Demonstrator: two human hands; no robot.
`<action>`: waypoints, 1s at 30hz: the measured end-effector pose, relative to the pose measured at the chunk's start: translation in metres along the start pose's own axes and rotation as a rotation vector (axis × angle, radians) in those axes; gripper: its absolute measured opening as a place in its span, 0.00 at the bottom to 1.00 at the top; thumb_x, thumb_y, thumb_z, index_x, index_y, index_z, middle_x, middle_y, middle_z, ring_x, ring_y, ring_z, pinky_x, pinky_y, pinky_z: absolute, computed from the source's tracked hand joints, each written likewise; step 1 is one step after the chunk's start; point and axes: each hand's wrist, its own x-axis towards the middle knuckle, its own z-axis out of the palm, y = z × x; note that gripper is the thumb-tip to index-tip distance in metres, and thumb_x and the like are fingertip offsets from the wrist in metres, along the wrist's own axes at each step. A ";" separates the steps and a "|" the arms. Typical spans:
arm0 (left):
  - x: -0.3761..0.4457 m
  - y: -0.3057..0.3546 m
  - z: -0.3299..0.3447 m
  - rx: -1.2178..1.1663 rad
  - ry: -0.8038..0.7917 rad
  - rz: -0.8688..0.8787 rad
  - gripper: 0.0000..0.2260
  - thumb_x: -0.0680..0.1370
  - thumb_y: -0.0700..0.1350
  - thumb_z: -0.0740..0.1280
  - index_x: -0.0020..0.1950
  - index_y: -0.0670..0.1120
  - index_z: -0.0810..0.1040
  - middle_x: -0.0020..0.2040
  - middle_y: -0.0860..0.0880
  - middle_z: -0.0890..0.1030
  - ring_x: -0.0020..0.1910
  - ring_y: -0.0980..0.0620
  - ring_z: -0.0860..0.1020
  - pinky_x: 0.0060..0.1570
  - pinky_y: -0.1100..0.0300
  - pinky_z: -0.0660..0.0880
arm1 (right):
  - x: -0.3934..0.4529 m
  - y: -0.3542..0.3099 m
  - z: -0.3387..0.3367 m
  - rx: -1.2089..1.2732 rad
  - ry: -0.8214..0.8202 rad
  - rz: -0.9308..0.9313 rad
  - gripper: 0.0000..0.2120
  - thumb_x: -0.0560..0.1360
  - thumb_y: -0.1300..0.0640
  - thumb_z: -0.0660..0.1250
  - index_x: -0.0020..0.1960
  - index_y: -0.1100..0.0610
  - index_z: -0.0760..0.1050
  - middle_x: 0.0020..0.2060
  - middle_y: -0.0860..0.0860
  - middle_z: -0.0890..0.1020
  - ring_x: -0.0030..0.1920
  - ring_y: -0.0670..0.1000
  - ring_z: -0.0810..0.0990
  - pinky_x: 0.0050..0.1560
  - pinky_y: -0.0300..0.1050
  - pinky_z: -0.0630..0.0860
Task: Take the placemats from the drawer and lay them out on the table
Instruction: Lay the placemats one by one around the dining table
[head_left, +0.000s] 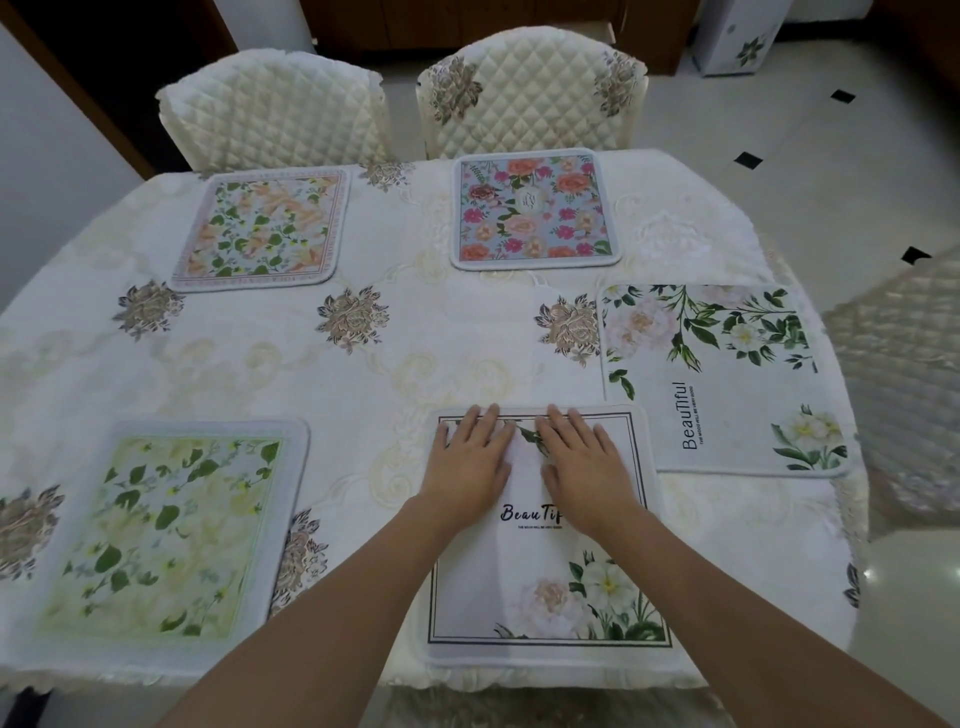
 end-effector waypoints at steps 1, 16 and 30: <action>-0.003 -0.003 0.000 -0.008 0.001 -0.023 0.25 0.83 0.54 0.51 0.79 0.52 0.51 0.80 0.49 0.46 0.79 0.46 0.45 0.75 0.42 0.49 | -0.001 0.003 -0.002 -0.008 -0.010 0.018 0.29 0.82 0.50 0.51 0.79 0.52 0.44 0.79 0.49 0.43 0.78 0.52 0.41 0.77 0.51 0.42; -0.042 -0.013 0.003 -0.141 -0.022 -0.174 0.28 0.81 0.55 0.56 0.80 0.50 0.52 0.80 0.47 0.47 0.79 0.47 0.46 0.76 0.50 0.52 | -0.040 0.027 -0.006 -0.036 -0.007 0.160 0.32 0.81 0.48 0.52 0.79 0.58 0.43 0.79 0.55 0.44 0.78 0.54 0.43 0.77 0.50 0.45; -0.121 0.012 0.033 -0.133 -0.012 -0.161 0.29 0.82 0.55 0.57 0.80 0.49 0.50 0.80 0.47 0.46 0.79 0.48 0.45 0.75 0.53 0.54 | -0.131 0.017 0.021 0.041 0.026 0.150 0.30 0.80 0.49 0.55 0.78 0.57 0.52 0.78 0.53 0.53 0.78 0.52 0.51 0.76 0.47 0.56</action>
